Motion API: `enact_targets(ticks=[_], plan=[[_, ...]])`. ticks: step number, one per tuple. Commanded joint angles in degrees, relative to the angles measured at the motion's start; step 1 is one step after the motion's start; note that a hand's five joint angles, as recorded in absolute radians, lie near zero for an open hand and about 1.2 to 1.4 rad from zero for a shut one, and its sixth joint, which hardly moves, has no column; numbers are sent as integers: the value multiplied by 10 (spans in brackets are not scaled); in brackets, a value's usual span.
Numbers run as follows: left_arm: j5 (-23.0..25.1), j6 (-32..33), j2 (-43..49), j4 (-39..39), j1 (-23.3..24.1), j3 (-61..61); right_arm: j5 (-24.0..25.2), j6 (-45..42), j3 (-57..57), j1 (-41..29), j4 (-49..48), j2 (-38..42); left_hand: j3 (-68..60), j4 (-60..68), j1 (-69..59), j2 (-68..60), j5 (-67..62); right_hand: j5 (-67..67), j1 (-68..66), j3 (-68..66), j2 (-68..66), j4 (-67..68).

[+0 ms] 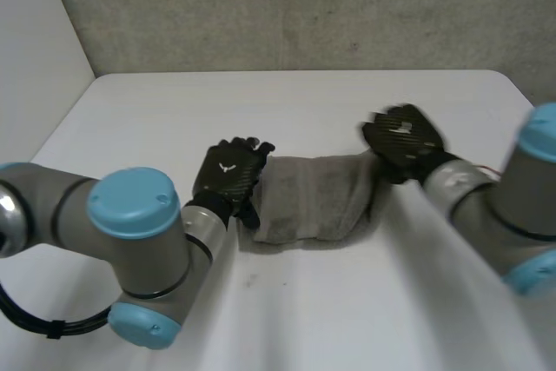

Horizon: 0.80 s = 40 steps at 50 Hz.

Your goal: Fold the towel.

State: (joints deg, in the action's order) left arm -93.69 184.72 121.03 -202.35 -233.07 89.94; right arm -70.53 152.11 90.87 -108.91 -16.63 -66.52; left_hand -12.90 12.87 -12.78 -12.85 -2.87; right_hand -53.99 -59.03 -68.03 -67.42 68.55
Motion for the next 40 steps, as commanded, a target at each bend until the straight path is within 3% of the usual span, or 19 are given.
enact_targets(ticks=[1, 6, 13, 15, 16, 17, 19, 23, 29, 34, 40], plan=[[-30, -1, -92, 5, -40, 50, -4, -1, -110, -182, 6, 88, -9, 9, -10, -9, -9, -160, -210, -120, -126, 114], [-40, 1, -132, 14, -84, 76, -1, -2, -135, -236, 9, 149, 2, -1, 0, 1, 1, -160, -210, -120, -126, 114], [-37, -1, -138, 14, -94, 78, -8, 1, -150, -246, 9, 181, 2, -1, 0, 1, 1, -160, -210, -120, -126, 114], [-36, -1, -138, 14, -94, 74, -29, 7, -143, -242, 11, 162, 2, -1, 0, 1, 1, 308, 258, 348, 342, -353], [-35, -1, -137, 13, -93, 69, -29, 7, -143, -242, 11, 162, 2, -1, 0, 1, 1, 310, 261, 351, 345, -356], [-31, -2, -131, 11, -92, 61, -51, 16, -137, -242, 11, 138, -2, 2, -3, -2, -2, 482, 432, 522, 516, -527], [-26, -2, -126, 10, -87, 51, -76, 34, -130, -239, 12, 111, -5, 5, -6, -6, -5, 540, 490, 580, 574, -586], [-10, 0, -82, 6, -57, 1, -116, 127, -91, -179, 15, 42, -19, 19, -20, -19, -19, 540, 490, 580, 574, -586], [-9, -2, -32, 5, -14, -57, -108, 217, -61, -125, 17, 2, -61, 61, -62, -61, -61, 540, 490, 580, 574, -586], [-7, -6, 22, 5, 9, -104, -61, 281, -66, -65, 62, 14, -81, 81, -82, -81, -81, 540, 490, 580, 574, -586], [-7, -11, 86, 6, 20, -124, -12, 289, -100, -54, 99, 77, -77, 78, -79, -78, -78, 540, 490, 580, 574, -586]])
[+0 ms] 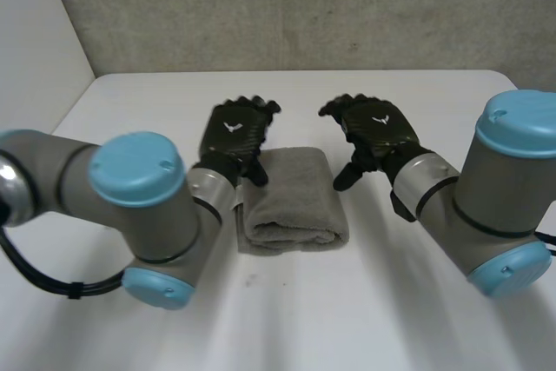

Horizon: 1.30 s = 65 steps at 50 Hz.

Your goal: Fold the towel.

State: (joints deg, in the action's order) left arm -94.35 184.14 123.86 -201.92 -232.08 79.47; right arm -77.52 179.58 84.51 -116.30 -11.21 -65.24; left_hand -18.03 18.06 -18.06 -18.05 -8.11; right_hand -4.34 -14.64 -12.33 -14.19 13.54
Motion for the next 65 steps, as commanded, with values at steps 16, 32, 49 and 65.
enact_targets(ticks=[16, 32, 49, 65], plan=[[-5, -3, 38, 19, -43, 57, 77, -41, -119, -3, 87, 171, 73, -73, 73, 73, 74, 43, 46, 23, 42, -35], [-2, -9, -168, 113, -46, 6, -61, -74, -154, 24, 87, -80, 61, -62, 62, 62, 62, 43, 46, 23, 42, -35], [0, -51, -324, 318, -126, -25, -74, -73, -120, 122, 207, -170, 78, -78, 78, 78, 79, 43, 46, 23, 42, -35], [6, -48, -343, 318, -125, -17, -75, -73, -76, 108, 185, -182, 76, -77, 77, 77, 77, 43, 46, 23, 42, -35]])
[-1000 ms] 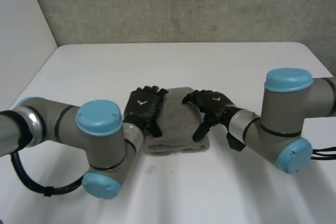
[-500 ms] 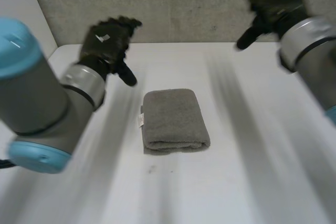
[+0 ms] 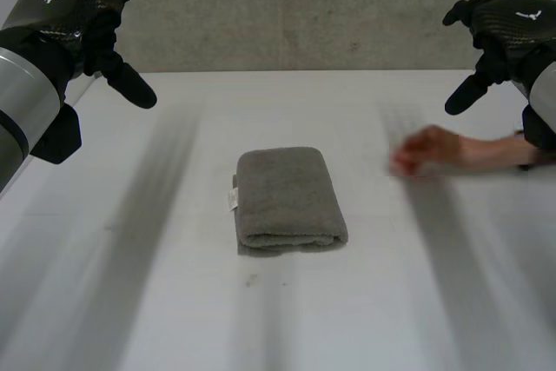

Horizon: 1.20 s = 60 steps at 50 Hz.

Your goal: Fold the towel.

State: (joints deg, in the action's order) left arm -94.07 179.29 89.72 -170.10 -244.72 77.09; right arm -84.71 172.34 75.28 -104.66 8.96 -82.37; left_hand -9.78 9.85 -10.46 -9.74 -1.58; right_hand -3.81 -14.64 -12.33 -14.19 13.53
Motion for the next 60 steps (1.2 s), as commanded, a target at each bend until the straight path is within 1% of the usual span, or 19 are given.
enact_targets(ticks=[1, 13, 26, 36, 44, 60], plan=[[6, 0, -2, -1, 1, 8, -3, -3, 19, -12, -23, -20, -6, 5, 1, -6, 12, 38, 46, 23, 42, -35], [7, 1, -4, -6, 1, 15, -4, -9, 30, -13, -37, -39, -4, 4, 3, -5, 14, 38, 46, 23, 42, -35], [6, 4, -4, -59, -1, 39, -6, -10, 38, -13, -53, -38, -6, 5, 1, -6, 12, 38, 46, 23, 42, -35], [7, 2, -6, -58, -8, 41, -6, -10, 36, -6, -57, -40, -6, 5, 1, -6, 12, 38, 46, 23, 42, -35], [8, 2, -29, -53, -12, 44, -5, -10, 36, -5, -56, -57, -4, 4, 2, -5, 14, 38, 46, 23, 42, -35], [9, 1, -29, -53, -18, 46, -3, -10, 37, -5, -55, -59, -4, 4, 3, -5, 14, 38, 46, 23, 42, -35]])
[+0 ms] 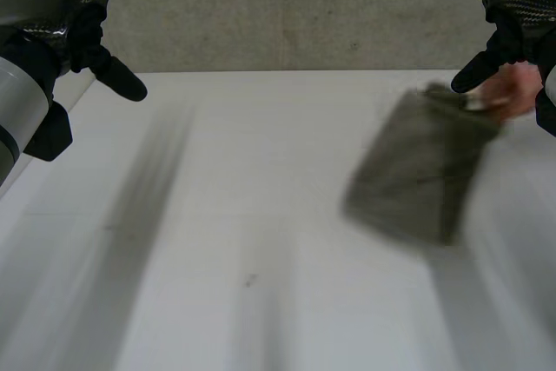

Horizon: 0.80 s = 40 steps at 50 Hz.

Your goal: Fold the towel.

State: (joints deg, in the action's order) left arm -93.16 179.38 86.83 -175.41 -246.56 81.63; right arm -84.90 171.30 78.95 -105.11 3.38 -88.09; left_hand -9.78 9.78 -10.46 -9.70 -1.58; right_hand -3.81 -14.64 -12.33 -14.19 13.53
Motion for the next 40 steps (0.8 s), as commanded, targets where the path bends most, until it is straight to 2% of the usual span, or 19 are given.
enact_targets(ticks=[1, 40], plan=[[0, 0, 0, 1, 0, 1, -1, 0, 0, 0, 1, -2, -4, 4, 3, -5, 14, 38, 46, 23, 42, -35], [0, 1, -5, 1, -1, 4, 0, 0, 0, 1, 1, -11, -4, 4, 3, -5, 14, 38, 46, 23, 42, -35]])
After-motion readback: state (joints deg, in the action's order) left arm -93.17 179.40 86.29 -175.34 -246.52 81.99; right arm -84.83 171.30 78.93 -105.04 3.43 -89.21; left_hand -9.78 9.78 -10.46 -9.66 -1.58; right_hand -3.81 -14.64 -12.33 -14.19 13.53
